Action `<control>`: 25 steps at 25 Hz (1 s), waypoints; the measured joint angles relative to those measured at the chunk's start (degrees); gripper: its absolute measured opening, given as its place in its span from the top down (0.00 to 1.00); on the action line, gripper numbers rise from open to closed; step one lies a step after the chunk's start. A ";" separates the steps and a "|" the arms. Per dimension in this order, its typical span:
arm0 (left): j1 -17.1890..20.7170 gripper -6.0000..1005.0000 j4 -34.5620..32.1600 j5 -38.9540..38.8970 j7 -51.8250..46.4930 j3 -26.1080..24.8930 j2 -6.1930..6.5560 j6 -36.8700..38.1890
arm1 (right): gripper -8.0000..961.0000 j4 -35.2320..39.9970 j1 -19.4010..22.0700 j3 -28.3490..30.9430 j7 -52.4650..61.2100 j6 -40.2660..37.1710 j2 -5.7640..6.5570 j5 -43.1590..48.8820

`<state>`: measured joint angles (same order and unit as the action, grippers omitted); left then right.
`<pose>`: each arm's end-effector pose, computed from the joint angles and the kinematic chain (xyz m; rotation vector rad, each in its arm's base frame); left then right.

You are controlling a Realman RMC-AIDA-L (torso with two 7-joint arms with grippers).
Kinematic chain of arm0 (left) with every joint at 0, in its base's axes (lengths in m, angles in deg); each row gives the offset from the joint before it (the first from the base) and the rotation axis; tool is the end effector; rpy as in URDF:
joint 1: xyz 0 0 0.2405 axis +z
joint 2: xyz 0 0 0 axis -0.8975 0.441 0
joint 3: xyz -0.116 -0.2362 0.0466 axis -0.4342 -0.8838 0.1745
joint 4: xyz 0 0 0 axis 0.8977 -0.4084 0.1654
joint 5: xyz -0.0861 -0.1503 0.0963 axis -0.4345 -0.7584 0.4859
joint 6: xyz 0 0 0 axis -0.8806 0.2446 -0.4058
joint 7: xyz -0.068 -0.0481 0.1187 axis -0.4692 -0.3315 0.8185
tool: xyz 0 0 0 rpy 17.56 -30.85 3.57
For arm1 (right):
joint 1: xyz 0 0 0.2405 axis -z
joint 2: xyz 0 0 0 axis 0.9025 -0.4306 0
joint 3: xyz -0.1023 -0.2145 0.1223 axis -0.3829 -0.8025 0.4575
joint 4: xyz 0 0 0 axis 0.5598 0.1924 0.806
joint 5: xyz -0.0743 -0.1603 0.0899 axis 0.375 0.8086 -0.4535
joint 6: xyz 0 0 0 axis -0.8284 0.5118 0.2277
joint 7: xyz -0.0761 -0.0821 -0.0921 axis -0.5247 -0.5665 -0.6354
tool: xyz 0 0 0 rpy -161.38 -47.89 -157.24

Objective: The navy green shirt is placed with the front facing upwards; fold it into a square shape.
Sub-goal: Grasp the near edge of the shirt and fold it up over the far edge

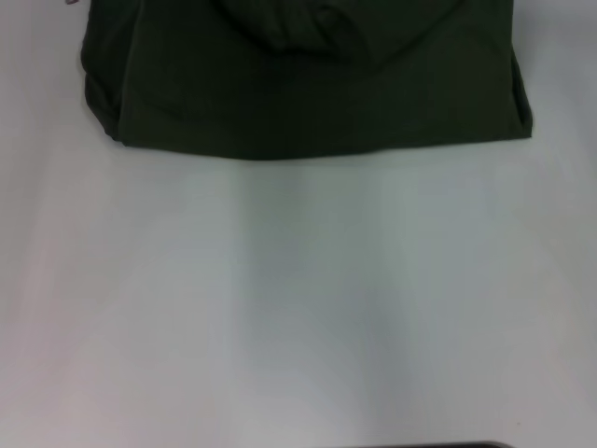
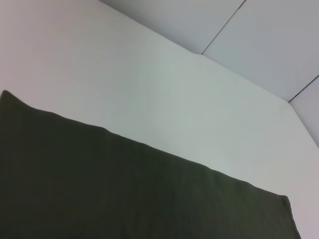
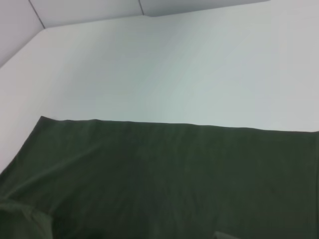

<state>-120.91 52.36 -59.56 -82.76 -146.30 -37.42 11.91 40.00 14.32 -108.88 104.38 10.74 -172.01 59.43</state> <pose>-0.1770 0.4956 0.0083 -1.8906 -1.5236 -0.5468 0.2267 0.4805 0.0854 -2.0808 1.1997 0.2723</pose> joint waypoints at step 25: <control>0.59 0.70 1.62 -0.72 0.17 0.50 -0.68 -1.32 | 0.74 -0.49 -1.47 -5.78 0.48 3.25 0.02 0.57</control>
<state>-120.32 53.98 -60.28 -82.59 -145.80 -38.10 10.58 39.51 12.85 -114.66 104.85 13.99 -172.00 59.99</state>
